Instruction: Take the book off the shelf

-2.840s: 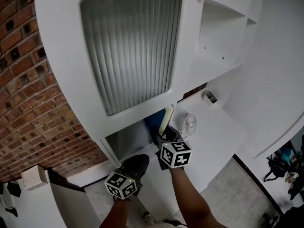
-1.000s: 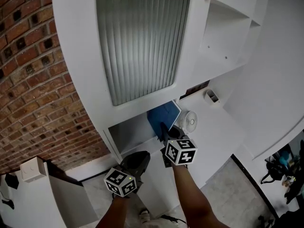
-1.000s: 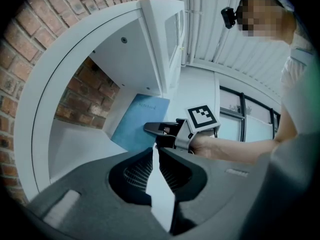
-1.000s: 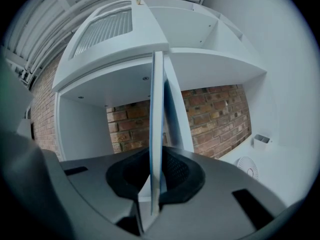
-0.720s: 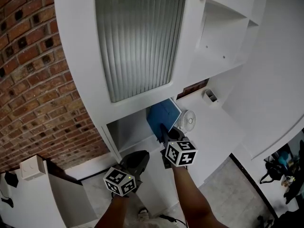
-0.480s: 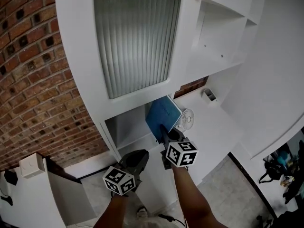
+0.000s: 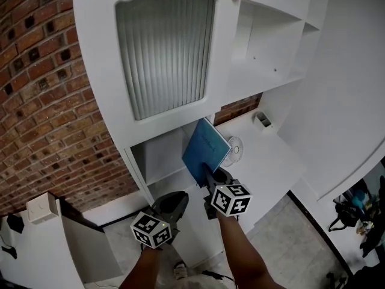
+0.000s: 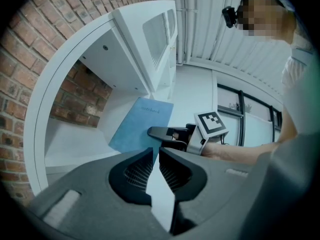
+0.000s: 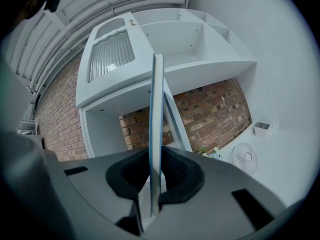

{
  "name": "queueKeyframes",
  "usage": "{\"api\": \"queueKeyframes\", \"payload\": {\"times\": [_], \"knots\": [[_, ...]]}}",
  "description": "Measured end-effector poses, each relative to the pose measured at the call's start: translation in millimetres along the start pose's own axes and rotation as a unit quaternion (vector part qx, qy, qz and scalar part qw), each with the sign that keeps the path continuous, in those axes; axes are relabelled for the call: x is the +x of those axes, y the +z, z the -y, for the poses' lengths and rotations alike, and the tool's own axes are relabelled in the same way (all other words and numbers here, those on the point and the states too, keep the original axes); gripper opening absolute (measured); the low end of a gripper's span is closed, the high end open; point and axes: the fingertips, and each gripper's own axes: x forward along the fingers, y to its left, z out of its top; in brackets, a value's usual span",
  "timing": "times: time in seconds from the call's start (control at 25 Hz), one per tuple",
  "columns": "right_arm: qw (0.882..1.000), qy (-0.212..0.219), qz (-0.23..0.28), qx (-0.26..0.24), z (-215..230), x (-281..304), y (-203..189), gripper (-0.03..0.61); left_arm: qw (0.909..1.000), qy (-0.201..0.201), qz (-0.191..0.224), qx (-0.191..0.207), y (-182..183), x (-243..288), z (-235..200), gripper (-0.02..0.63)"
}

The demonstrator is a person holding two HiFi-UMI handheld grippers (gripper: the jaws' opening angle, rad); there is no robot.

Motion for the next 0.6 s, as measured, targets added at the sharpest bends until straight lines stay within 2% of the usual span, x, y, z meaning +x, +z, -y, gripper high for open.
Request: {"api": "queueKeyframes", "payload": {"times": [0.4, 0.6], "knots": [[1.0, 0.017, 0.008, 0.011, -12.7, -25.7, -2.3, 0.054, 1.0, -0.001, -0.001, 0.007, -0.1, -5.5, 17.3, 0.025], [0.999, 0.027, 0.016, 0.037, -18.5, -38.3, -3.7, 0.054, 1.0, -0.001, -0.002, 0.009, -0.1, -7.3, 25.1, 0.025]]}}
